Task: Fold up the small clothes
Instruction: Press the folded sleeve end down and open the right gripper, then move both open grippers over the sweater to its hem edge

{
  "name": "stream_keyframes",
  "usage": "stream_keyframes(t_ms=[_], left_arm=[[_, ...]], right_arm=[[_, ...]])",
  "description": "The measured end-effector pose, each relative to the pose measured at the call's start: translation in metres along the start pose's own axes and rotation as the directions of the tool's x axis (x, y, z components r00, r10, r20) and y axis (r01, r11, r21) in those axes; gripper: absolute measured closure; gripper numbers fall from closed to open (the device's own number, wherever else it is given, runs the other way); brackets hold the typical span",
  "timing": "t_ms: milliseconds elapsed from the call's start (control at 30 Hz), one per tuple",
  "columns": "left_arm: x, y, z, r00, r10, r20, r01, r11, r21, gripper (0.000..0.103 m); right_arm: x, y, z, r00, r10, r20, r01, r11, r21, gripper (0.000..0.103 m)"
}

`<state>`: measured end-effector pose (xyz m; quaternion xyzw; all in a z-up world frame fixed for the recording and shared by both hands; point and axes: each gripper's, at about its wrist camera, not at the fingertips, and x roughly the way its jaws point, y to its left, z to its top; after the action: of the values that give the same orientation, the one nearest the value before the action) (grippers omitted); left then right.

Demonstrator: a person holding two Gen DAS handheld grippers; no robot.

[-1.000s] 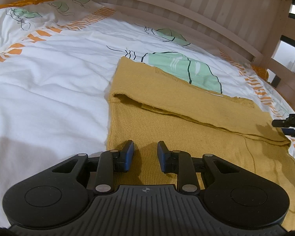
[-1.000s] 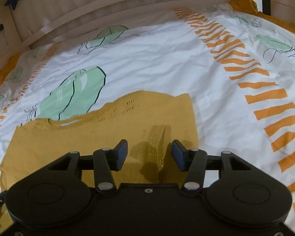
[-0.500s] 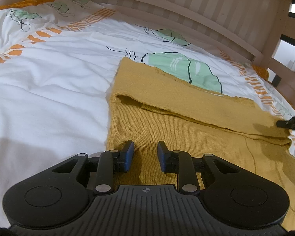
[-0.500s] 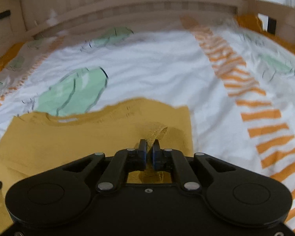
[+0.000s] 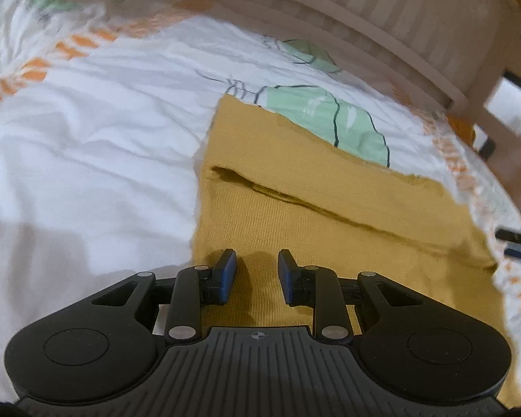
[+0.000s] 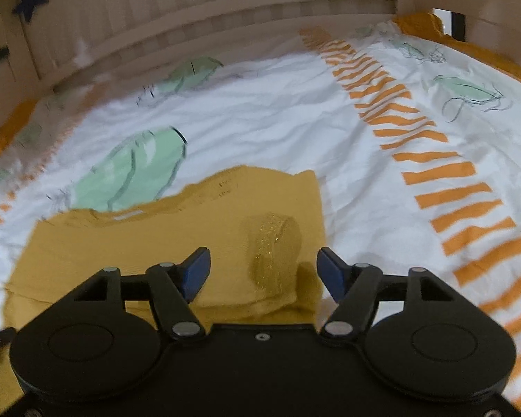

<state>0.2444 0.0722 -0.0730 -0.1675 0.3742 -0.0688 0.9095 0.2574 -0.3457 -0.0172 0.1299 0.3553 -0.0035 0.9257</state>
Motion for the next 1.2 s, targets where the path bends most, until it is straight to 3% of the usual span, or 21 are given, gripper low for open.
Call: stream_keyframes(t_ms=[100, 267, 567, 800, 1033, 1200], left_arm=[[-0.026, 0.003, 0.002, 1.000, 0.003, 0.012, -0.002, 1.000, -0.031, 0.077], [-0.073, -0.001, 0.000, 1.000, 0.010, 0.028, -0.010, 1.000, 0.015, 0.077], [-0.136, 0.000, -0.026, 0.999, 0.019, -0.040, -0.015, 0.996, 0.086, 0.076], [-0.179, 0.002, -0.051, 0.998, -0.027, -0.064, 0.032, 0.997, 0.075, 0.076], [-0.184, -0.003, -0.081, 0.995, 0.020, -0.102, -0.003, 0.985, 0.171, 0.070], [-0.175, 0.002, -0.098, 0.990, 0.053, -0.131, -0.031, 0.986, 0.166, 0.070]], right_arm=[[-0.032, -0.002, -0.004, 0.999, 0.041, 0.023, -0.042, 0.999, 0.027, 0.030], [-0.083, 0.001, -0.018, 0.994, 0.094, 0.051, -0.095, 0.995, 0.026, 0.027], [-0.151, 0.011, -0.060, 0.988, 0.149, 0.047, -0.150, 0.989, 0.012, 0.026], [-0.193, 0.007, -0.099, 0.991, 0.130, 0.033, -0.132, 0.990, 0.055, 0.026], [-0.205, 0.002, -0.133, 0.998, 0.062, -0.011, -0.061, 0.994, 0.092, 0.025], [-0.204, 0.001, -0.147, 0.999, 0.032, -0.036, -0.029, 0.996, 0.087, 0.025]])
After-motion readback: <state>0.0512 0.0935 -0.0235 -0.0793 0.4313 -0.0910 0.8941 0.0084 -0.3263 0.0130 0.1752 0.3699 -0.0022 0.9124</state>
